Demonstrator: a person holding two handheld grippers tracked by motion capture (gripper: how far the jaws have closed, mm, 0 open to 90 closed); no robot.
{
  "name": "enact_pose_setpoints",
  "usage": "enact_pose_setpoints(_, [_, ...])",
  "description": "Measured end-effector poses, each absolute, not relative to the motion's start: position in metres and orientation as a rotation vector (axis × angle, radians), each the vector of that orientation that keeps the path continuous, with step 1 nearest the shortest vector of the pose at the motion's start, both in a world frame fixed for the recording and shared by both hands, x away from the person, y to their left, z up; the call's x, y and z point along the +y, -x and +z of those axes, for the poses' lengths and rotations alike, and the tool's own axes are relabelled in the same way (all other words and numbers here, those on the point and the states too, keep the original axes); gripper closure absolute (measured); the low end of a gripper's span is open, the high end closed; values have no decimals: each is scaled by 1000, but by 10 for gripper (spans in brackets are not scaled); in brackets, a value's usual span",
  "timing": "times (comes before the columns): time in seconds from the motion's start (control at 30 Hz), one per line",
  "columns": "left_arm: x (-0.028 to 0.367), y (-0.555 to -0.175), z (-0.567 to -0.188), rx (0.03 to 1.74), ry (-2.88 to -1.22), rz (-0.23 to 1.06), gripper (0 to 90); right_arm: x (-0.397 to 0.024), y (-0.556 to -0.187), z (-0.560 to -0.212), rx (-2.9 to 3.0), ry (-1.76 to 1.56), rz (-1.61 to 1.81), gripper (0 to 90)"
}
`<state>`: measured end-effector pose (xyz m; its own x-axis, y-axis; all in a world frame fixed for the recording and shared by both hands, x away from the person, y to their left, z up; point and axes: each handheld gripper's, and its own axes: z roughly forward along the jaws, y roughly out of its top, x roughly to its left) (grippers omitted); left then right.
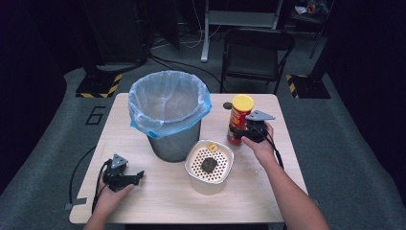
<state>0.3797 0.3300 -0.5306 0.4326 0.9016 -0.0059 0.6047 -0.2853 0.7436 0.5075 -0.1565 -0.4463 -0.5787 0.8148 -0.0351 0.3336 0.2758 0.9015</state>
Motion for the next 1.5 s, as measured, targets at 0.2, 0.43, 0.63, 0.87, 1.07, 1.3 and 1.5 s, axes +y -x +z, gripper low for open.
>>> enact_pose_setpoints(0.2, [330, -379, -530, 1255, -2018, 546, 129, -154, -502, -427, 2066, -1001, 1271, 234])
enact_pose_setpoints(0.43, [330, -379, -530, 1255, -2018, 546, 129, -150, -496, -392, 2102, -961, 1304, 234])
enact_pose_setpoints(0.63, [330, -379, -530, 1255, -2017, 545, 130, -143, -489, -356, 2150, -904, 1331, 234])
enact_pose_setpoints(0.87, [330, -379, -530, 1255, -2018, 546, 129, -130, -481, -317, 2187, -858, 1367, 234])
enact_pose_setpoints(1.07, [330, -379, -530, 1255, -2018, 546, 129, -124, -479, -286, 2202, -831, 1380, 234])
enact_pose_setpoints(1.3, [330, -379, -530, 1255, -2017, 545, 130, -117, -476, -254, 2223, -795, 1387, 234])
enact_pose_setpoints(1.5, [330, -379, -530, 1255, -2018, 545, 129, -113, -473, -231, 2231, -773, 1383, 235])
